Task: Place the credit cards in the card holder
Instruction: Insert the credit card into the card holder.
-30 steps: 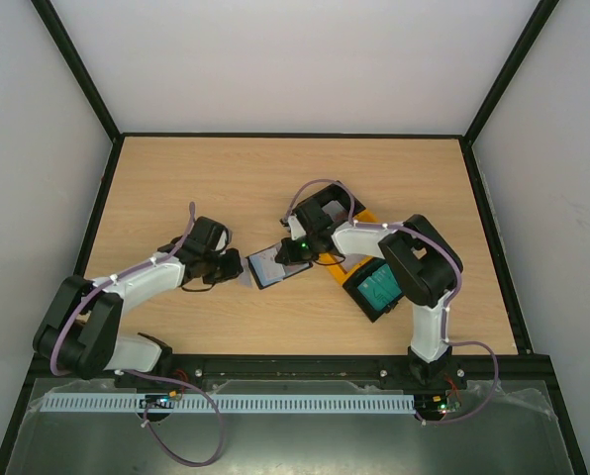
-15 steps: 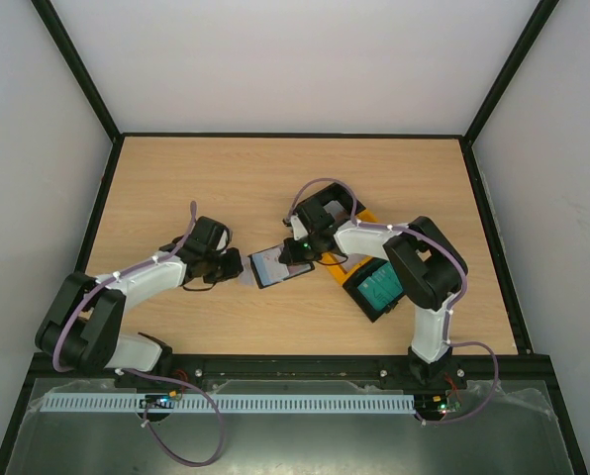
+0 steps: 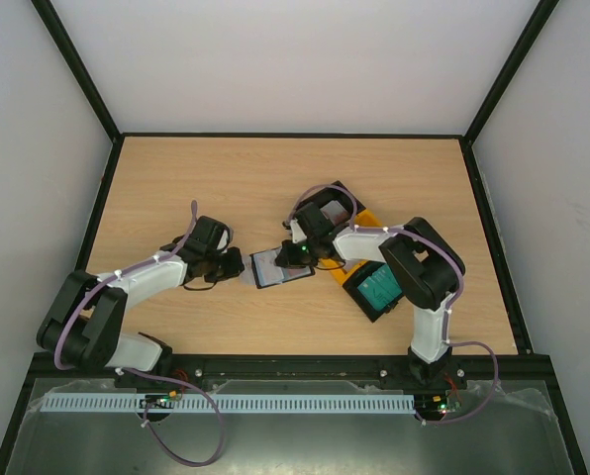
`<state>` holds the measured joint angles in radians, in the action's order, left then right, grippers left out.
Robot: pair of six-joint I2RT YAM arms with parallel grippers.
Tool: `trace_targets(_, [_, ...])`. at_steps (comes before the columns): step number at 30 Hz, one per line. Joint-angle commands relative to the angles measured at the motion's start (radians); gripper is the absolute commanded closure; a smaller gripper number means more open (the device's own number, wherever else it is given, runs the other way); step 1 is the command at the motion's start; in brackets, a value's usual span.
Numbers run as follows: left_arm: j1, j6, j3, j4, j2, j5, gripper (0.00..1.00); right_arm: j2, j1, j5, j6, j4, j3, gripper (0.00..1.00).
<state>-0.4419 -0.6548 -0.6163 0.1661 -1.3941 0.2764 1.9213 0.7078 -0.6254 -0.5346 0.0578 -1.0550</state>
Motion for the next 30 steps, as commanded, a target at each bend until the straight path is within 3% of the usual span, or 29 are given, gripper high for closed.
trace_targets(1, [-0.003, 0.015, 0.016, 0.024, -0.035, -0.002, 0.98, 0.026, 0.036, 0.048, -0.093, -0.05, 0.051, 0.98])
trace_targets(6, [-0.003, 0.013, 0.012, 0.027, -0.025, 0.0, 0.98, 0.002, 0.041, 0.071, -0.136, -0.06, 0.07, 0.97])
trace_targets(14, [-0.003, 0.012, -0.029, 0.078, 0.061, -0.025, 0.98, -0.137, 0.039, 0.275, -0.108, 0.106, 0.035, 0.69])
trace_targets(20, [-0.003, -0.004, -0.044, 0.097, 0.14, -0.043, 0.98, -0.233, 0.039, 0.387, -0.106, 0.178, 0.051, 0.61])
trace_targets(24, [-0.004, -0.06, 0.004, -0.021, 0.189, 0.03, 0.97, -0.265, 0.059, 0.497, -0.059, 0.242, 0.057, 0.59])
trace_targets(30, [-0.053, -0.27, 0.139, -0.373, 0.179, 0.101, 0.98, -0.208, 0.092, 0.581, -0.066, 0.295, 0.066, 0.59])
